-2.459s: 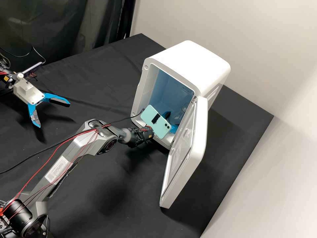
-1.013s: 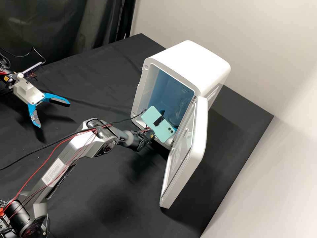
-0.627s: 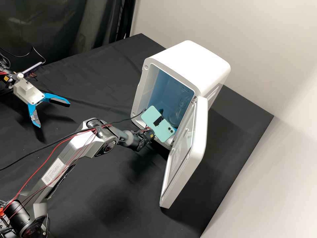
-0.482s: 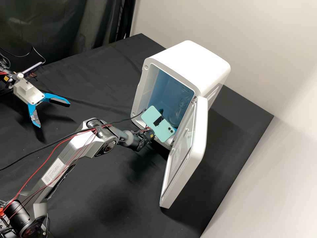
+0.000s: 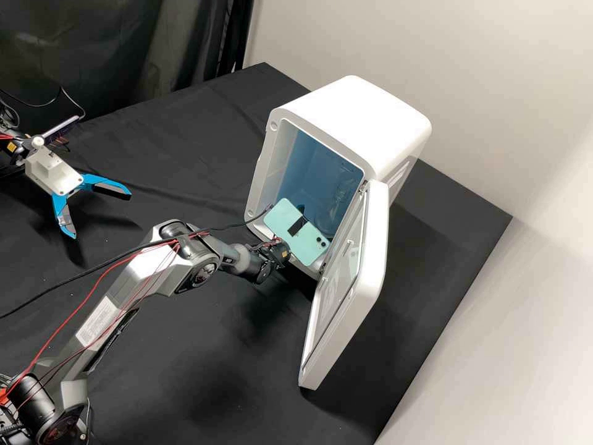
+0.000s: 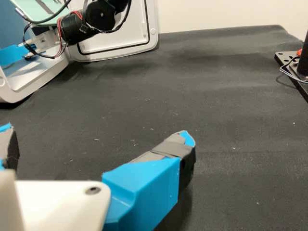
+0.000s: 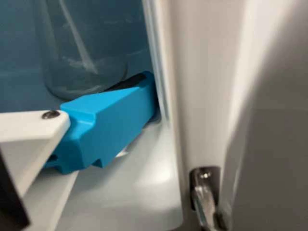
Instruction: Place the flask in the incubator
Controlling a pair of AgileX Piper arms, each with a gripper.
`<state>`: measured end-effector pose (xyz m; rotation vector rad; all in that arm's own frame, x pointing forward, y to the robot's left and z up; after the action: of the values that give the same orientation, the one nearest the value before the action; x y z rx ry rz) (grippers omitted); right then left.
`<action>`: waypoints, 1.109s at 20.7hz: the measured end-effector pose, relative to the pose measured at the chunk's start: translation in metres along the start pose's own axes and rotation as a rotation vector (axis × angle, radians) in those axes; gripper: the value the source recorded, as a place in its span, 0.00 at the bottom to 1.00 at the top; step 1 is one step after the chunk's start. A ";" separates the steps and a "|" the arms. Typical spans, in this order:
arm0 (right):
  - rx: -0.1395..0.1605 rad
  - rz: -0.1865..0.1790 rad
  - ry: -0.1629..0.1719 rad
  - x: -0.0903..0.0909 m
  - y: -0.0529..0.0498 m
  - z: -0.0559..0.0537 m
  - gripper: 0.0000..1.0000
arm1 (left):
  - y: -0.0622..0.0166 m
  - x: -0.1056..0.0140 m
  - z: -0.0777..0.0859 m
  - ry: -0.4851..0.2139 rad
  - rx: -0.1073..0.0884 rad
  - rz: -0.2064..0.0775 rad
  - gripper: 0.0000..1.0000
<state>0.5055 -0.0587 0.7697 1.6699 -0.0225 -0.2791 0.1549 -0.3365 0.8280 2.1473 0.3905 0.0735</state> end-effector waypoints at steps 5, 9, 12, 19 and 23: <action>0.017 -0.002 0.003 -0.013 0.005 -0.008 1.00 | 0.0000 0.000 0.000 0.000 0.000 0.000 1.00; 0.024 -0.004 0.000 -0.026 0.011 -0.013 1.00 | 0.0000 0.000 0.000 0.000 0.000 0.000 1.00; 0.030 0.001 0.006 -0.034 0.015 -0.017 1.00 | 0.0000 0.000 0.000 0.000 0.000 0.000 1.00; 0.028 0.024 0.040 -0.052 0.023 -0.026 1.00 | 0.0000 0.000 0.000 0.000 0.000 0.000 1.00; 0.030 0.044 0.074 -0.067 0.026 -0.032 1.00 | 0.0000 0.000 0.000 0.000 0.000 0.000 1.00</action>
<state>0.4505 -0.0186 0.8093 1.7062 -0.0082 -0.1848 0.1549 -0.3365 0.8280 2.1473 0.3905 0.0735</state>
